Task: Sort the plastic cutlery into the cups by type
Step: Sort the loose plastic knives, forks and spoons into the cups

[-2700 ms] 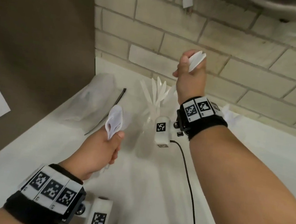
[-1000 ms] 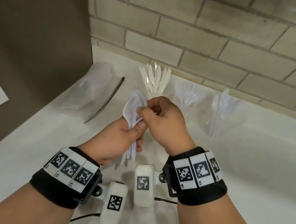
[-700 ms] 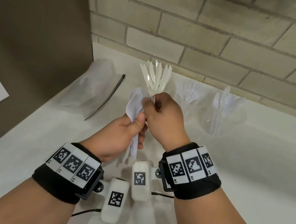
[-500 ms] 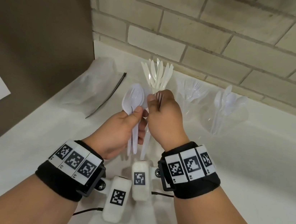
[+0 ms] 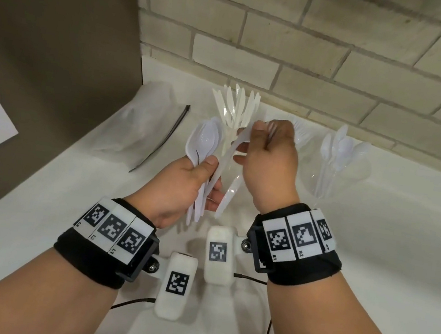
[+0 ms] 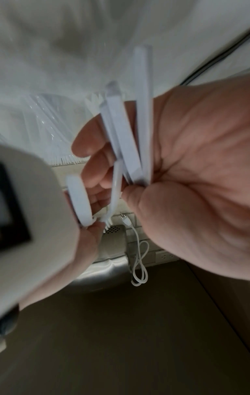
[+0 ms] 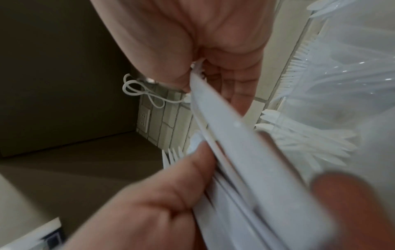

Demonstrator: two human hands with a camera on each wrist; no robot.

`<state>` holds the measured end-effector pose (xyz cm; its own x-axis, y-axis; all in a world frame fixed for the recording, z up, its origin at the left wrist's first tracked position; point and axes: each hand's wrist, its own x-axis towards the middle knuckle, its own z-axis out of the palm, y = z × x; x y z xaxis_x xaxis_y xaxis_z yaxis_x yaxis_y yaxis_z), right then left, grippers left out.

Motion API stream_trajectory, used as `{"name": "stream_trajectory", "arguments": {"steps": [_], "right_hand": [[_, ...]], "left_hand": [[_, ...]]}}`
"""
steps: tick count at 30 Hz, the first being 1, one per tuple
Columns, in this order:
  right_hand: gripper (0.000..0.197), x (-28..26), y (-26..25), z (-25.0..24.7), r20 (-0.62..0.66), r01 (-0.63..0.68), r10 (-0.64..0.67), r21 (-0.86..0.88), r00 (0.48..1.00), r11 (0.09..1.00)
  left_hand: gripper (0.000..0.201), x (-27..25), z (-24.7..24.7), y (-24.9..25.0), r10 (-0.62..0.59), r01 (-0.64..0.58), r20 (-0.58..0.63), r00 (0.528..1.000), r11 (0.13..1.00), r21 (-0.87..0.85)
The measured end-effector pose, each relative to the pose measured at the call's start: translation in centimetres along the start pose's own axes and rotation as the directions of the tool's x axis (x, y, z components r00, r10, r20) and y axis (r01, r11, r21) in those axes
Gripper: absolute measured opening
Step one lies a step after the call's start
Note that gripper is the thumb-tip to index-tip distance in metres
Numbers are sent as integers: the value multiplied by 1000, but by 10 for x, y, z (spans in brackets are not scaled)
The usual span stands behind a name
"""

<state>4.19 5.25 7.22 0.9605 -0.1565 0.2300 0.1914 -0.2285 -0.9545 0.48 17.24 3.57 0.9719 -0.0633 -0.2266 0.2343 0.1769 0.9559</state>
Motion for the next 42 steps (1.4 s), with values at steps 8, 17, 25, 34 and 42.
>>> {"name": "stream_trajectory", "arguments": {"steps": [8,17,25,34,42], "right_hand": [[16,4,-15,-12,-12,55,-54,110,998,992],[33,-5,-2,-7,367,-305,218,201,904,931],[12,-9,-2,-2,269,-230,164,240,949,943],[16,-3,5,-9,92,-117,100,205,991,972],[13,14,4,-32,-208,29,25,250,978,968]], "left_hand": [[20,7,-4,-6,-24,22,47,999,999,48],[23,7,-1,0,15,-41,165,986,987,155],[24,7,2,4,-52,19,187,981,985,174],[14,9,1,-2,-21,-34,152,988,936,350],[16,10,2,-6,0,-38,83,997,890,454]]}}
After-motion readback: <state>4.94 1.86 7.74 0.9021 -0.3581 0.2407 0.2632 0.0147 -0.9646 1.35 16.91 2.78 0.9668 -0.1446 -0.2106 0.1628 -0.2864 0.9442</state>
